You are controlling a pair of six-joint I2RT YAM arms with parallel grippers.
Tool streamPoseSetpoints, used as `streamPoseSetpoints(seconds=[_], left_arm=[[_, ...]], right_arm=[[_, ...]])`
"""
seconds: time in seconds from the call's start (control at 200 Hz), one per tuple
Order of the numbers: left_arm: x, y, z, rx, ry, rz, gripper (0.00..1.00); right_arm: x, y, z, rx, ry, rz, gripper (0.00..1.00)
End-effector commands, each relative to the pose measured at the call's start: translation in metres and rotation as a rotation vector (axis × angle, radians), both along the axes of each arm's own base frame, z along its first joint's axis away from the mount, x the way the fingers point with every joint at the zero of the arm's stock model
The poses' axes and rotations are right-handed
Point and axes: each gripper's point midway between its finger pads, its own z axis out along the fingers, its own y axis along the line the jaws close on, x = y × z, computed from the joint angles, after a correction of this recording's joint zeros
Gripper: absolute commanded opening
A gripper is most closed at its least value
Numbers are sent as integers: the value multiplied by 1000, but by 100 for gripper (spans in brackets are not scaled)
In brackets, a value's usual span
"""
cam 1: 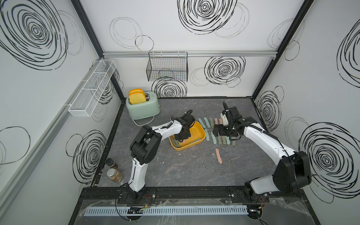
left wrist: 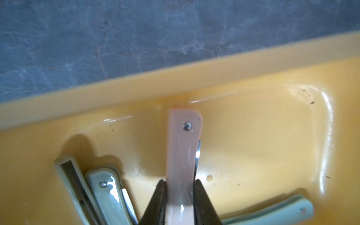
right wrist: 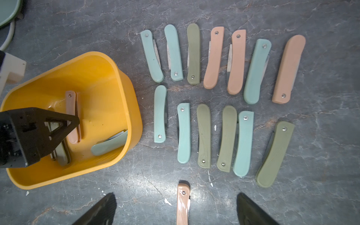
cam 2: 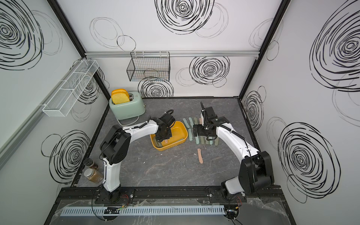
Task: Take the fruit knife out of the storage box
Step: Pick up the fruit knife from the storage box.
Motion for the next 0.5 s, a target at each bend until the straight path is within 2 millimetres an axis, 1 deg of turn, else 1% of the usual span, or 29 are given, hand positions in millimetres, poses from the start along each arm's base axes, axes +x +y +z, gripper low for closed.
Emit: streamPoseSetpoints(seconds=[0.0, 0.11, 0.28, 0.375, 0.495], left_arm=[[8, 1, 26, 28, -59, -28, 18], [11, 2, 38, 32, -82, -37, 18], [8, 1, 55, 28, -115, -58, 18], [3, -4, 65, 28, -134, -85, 18], [-10, -14, 77, 12, -157, -116, 18]], right_arm=[[5, 7, 8, 47, -14, -7, 99], [6, 16, 13, 91, -16, 4, 99], [5, 30, 19, 171, -22, 18, 99], [1, 34, 20, 207, -24, 21, 99], [-6, 35, 21, 236, -30, 13, 99]])
